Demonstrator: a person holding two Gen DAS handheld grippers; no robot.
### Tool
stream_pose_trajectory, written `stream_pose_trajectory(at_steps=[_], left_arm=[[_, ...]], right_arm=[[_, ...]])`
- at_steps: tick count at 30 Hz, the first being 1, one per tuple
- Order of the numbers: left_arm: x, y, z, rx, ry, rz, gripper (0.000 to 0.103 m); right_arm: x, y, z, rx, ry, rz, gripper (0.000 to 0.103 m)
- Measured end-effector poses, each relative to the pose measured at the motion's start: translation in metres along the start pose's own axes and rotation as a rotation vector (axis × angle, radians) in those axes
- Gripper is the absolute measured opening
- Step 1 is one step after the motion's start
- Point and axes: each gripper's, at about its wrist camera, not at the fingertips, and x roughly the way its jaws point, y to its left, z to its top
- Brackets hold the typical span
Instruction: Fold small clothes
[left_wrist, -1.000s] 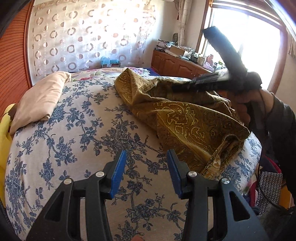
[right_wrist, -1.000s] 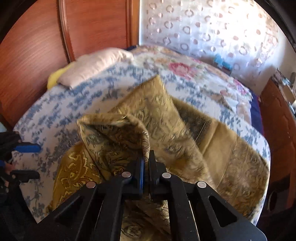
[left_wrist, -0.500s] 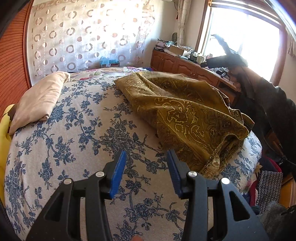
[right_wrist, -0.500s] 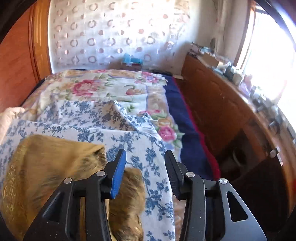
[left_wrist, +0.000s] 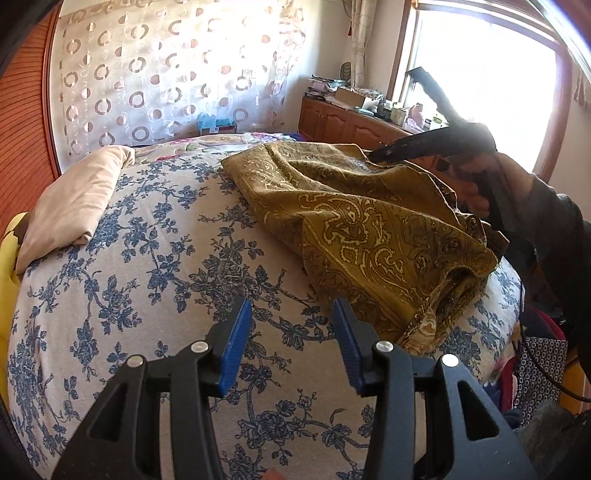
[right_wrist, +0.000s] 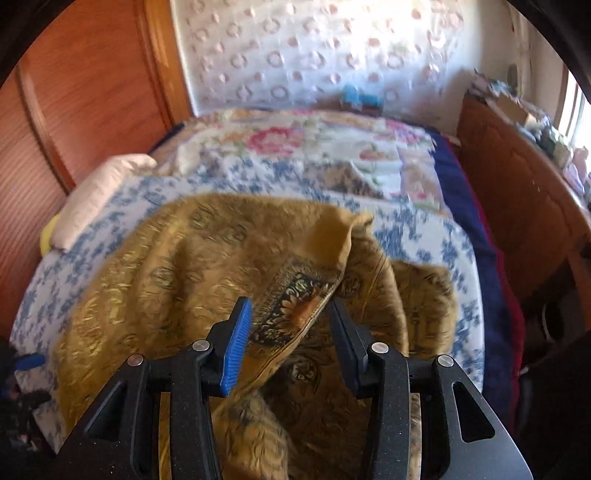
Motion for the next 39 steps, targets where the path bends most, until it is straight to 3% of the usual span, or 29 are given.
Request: stream_pose_trajectory(at_steps=[5,6,7,8,10,13,17,21,22,24,25,26,33,39], left_arm=[[0.003,0.001,-0.001,0.002,0.01,-0.003,0.045],[0.003,0.0,-0.002,0.003,0.01,-0.004,0.045],[0.003,0.0,-0.002,0.004,0.009,-0.005,0.045],[0.002,0.0,-0.002,0.004,0.009,-0.005,0.045],[0.002,-0.001,-0.002,0.005,0.009,-0.004,0.045],[0.002,-0.002,-0.002,0.007,0.006,-0.005,0.045],[0.001,-0.006,-0.002,0.017,0.004,-0.015,0.045],[0.001,-0.012,-0.002,0.031,0.003,-0.027,0.045],[0.001,-0.013,-0.002,0.033,0.003,-0.029,0.045],[0.001,-0.016,-0.002,0.04,0.002,-0.034,0.045],[0.001,-0.017,-0.002,0.044,0.002,-0.035,0.045],[0.001,-0.019,-0.002,0.048,0.003,-0.036,0.045],[0.001,-0.028,-0.004,0.061,0.006,-0.049,0.045],[0.002,-0.037,-0.006,0.074,0.012,-0.064,0.045]], right_arm=[[0.032,-0.023,0.001,0.119,0.087,0.029,0.042],[0.032,-0.025,0.001,0.133,0.084,0.069,0.035],[0.032,-0.026,0.001,0.137,0.079,0.114,0.016],[0.03,-0.026,0.002,0.134,0.074,0.145,0.004],[0.02,-0.021,0.003,0.082,0.042,0.162,0.001],[-0.007,-0.021,0.007,0.044,-0.038,0.102,0.0],[-0.04,-0.052,0.021,0.094,-0.13,-0.05,0.0],[-0.042,-0.075,0.026,0.117,-0.102,-0.163,0.0],[-0.042,-0.076,0.024,0.112,-0.096,-0.166,0.004],[-0.042,-0.076,0.018,0.094,-0.082,-0.187,0.025],[-0.046,-0.074,0.012,0.09,-0.089,-0.186,0.04],[-0.05,-0.07,0.006,0.083,-0.104,-0.168,0.044],[-0.089,-0.031,-0.073,0.005,-0.141,-0.026,0.044],[-0.09,-0.009,-0.125,-0.014,-0.102,0.003,0.044]])
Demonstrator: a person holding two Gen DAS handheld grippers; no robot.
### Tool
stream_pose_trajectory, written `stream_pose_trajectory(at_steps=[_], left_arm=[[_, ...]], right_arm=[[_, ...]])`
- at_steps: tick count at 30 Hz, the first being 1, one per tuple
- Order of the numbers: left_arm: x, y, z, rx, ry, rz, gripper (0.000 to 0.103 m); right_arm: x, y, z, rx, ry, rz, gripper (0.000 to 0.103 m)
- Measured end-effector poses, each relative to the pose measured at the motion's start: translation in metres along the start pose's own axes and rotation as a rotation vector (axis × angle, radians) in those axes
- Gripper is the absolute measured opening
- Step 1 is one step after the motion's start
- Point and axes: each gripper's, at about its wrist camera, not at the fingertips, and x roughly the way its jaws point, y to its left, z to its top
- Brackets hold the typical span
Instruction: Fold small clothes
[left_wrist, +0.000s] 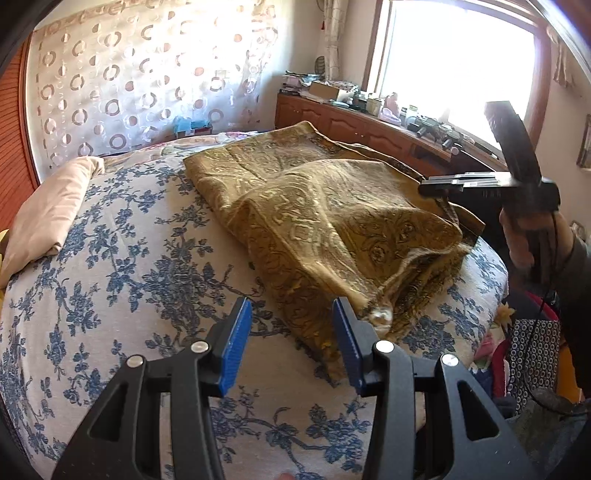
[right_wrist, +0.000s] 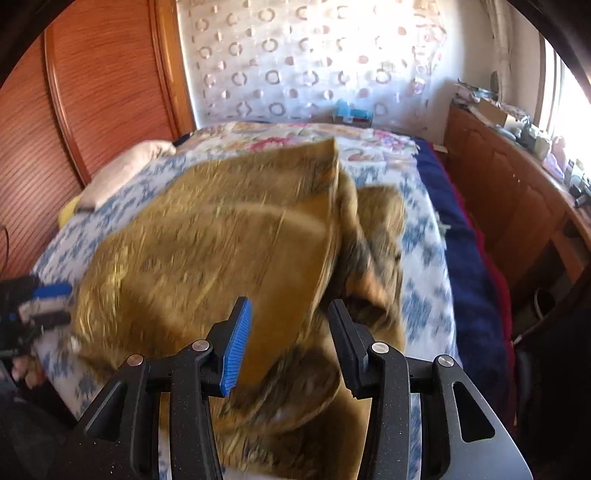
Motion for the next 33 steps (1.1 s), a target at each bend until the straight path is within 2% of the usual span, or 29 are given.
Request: stream_pose_trajectory(at_steps=[8,12,16,17,18,20,22,24,29,32,33], left_arm=[[0.002,-0.01,-0.012,0.016,0.02,-0.063,0.044],[0.004,-0.015,-0.014,0.021,0.036,-0.115,0.032],[0.007,-0.021,-0.016,0.049,0.049,-0.102,0.021],[0.009,-0.022,-0.017,0.051,0.049,-0.102,0.019],[0.01,-0.021,-0.017,0.048,0.047,-0.094,0.01],[0.008,-0.019,-0.016,0.043,0.036,-0.077,0.003],[-0.001,-0.023,-0.014,0.058,0.002,-0.078,0.002],[-0.013,-0.029,-0.012,0.079,-0.025,-0.069,0.002],[-0.028,-0.041,-0.008,0.101,-0.03,-0.094,0.002],[-0.034,-0.048,-0.007,0.108,-0.037,-0.096,0.003],[-0.035,-0.049,-0.006,0.112,-0.037,-0.092,0.006]], right_arm=[[-0.005,0.001,-0.027,0.049,0.005,0.017,0.044],[-0.003,0.002,-0.034,0.057,0.015,0.011,0.044],[-0.001,0.002,-0.036,0.066,0.02,0.024,0.043],[0.001,0.003,-0.037,0.065,0.02,0.03,0.037],[0.002,0.004,-0.038,0.064,0.022,0.032,0.032],[0.004,0.007,-0.039,0.051,0.027,0.049,0.008],[0.002,0.01,-0.041,0.035,0.014,0.059,0.002],[-0.007,0.013,-0.04,0.024,-0.026,0.046,0.0],[-0.049,0.007,-0.036,0.044,-0.146,0.003,0.0],[-0.068,0.004,-0.036,0.048,-0.178,-0.025,0.0],[-0.071,0.004,-0.038,0.041,-0.176,-0.034,0.0]])
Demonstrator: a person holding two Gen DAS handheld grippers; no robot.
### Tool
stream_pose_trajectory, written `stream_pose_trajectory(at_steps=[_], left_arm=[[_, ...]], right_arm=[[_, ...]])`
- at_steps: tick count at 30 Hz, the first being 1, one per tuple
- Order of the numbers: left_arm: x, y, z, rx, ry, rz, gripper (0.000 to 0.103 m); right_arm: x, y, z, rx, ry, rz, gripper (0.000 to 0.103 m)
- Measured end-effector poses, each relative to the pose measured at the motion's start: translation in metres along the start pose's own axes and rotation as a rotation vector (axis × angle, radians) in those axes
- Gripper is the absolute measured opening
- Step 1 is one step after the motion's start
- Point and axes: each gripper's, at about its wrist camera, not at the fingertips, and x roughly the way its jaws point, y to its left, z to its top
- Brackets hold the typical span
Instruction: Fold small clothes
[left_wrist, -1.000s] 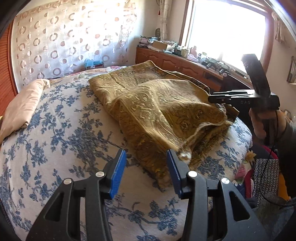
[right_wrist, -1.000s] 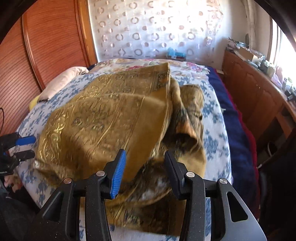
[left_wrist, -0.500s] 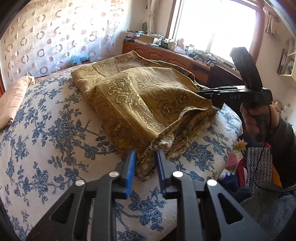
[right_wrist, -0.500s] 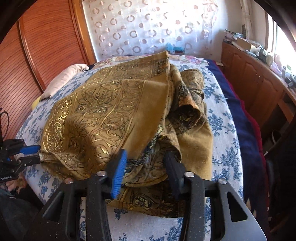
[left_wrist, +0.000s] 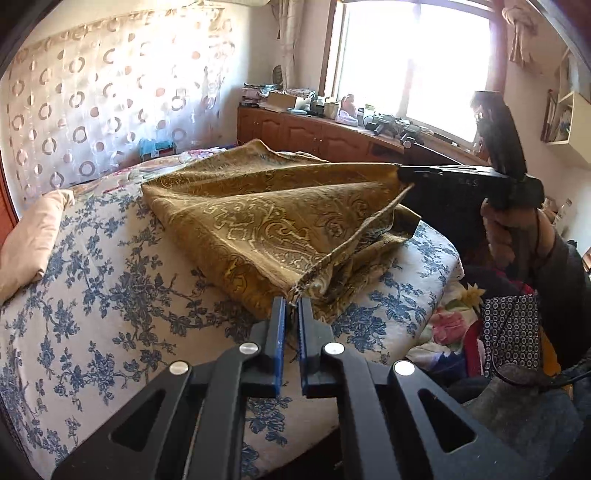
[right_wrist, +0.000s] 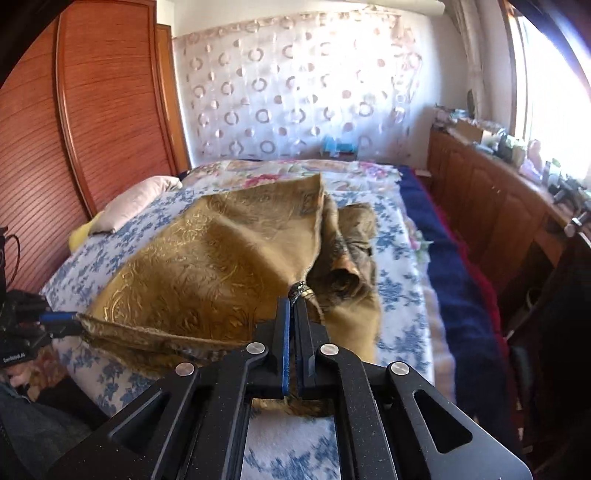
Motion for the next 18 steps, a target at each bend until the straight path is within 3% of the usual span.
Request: stream_pose_trajectory(at_steps=[3,7,18], left_arm=[[0.0,0.0,0.005,0.011,-0.005,0.034,0.025],[0.001,0.003,0.009,0.007,-0.007,0.049,0.035],[-0.004,0.012,0.016,-0.016,-0.03,0.088,0.044]], right_arm=[[-0.002,0.0,-0.01,-0.021,0.031,-0.043,0.0],[0.009,-0.01,-0.028,0.009,0.085,-0.036,0.0],[0.023,-0.008,-0.039,0.015,0.119,-0.04,0.0]])
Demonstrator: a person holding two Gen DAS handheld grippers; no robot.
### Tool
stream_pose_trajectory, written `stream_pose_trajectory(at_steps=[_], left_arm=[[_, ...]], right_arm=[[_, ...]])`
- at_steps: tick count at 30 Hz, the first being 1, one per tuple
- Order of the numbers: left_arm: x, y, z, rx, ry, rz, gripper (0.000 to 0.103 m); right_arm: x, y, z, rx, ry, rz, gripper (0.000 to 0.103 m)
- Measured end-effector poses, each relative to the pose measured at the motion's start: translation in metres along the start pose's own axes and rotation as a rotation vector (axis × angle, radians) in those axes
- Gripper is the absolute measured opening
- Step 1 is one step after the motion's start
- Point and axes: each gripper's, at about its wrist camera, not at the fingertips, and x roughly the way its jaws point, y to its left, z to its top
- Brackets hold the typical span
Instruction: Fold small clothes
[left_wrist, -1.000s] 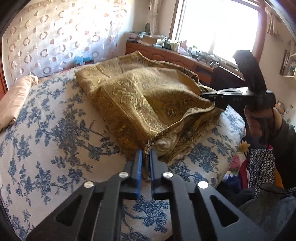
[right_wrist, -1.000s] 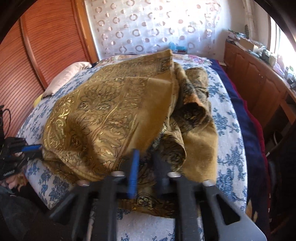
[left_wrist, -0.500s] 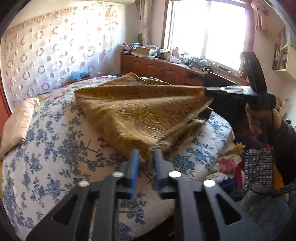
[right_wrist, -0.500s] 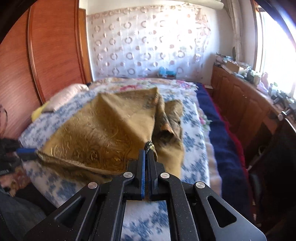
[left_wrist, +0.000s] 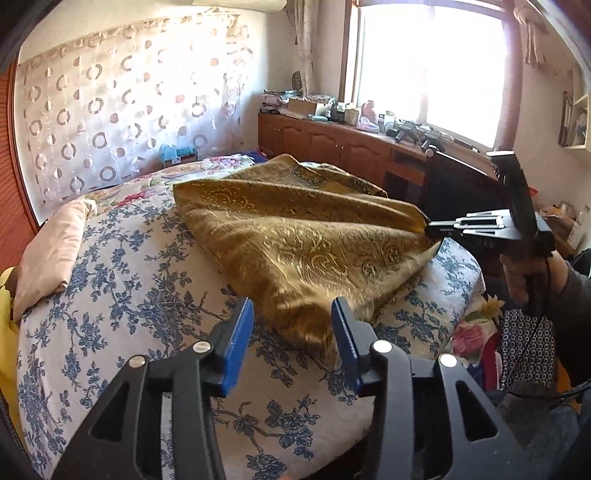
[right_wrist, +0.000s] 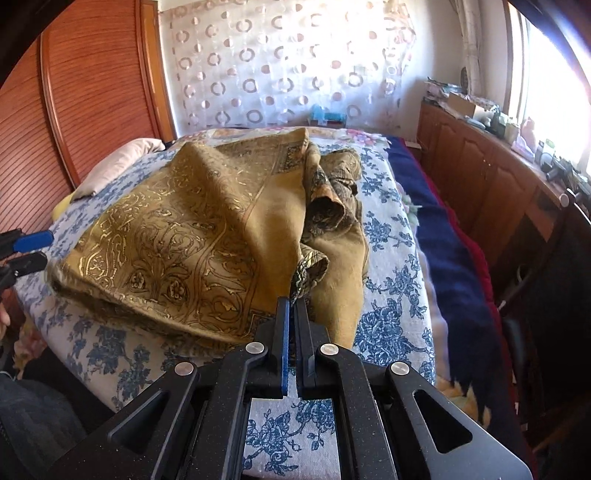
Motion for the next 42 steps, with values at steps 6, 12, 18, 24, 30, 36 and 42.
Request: stream_pose_trajectory(at_steps=[6,12,18,24,30,36,42], left_arm=[[-0.008,0.006,0.004,-0.023,-0.024,0.016,0.049],[-0.003,0.012,0.002,-0.051,-0.004,0.027,0.049],[0.004,0.016,0.0,-0.057,0.008,0.036,0.049],[0.016,0.027,0.002,-0.076,0.02,0.06,0.049],[0.025,0.039,0.006,-0.103,0.014,0.083,0.049],[0.027,0.051,0.004,-0.127,0.011,0.097,0.049],[0.028,0.055,-0.002,-0.142,0.015,0.085,0.049]], right_arm=[[0.002,-0.002,-0.002,0.008,0.004,-0.003,0.0],[0.002,-0.002,-0.003,0.008,0.004,-0.001,0.0],[-0.002,-0.002,0.002,0.011,-0.01,-0.007,0.007],[-0.016,-0.01,0.045,0.003,-0.117,0.012,0.04],[0.042,-0.016,0.13,-0.033,-0.1,0.072,0.042],[0.144,-0.014,0.183,-0.034,0.075,0.027,0.042],[0.197,-0.026,0.189,0.019,0.201,0.01,0.042]])
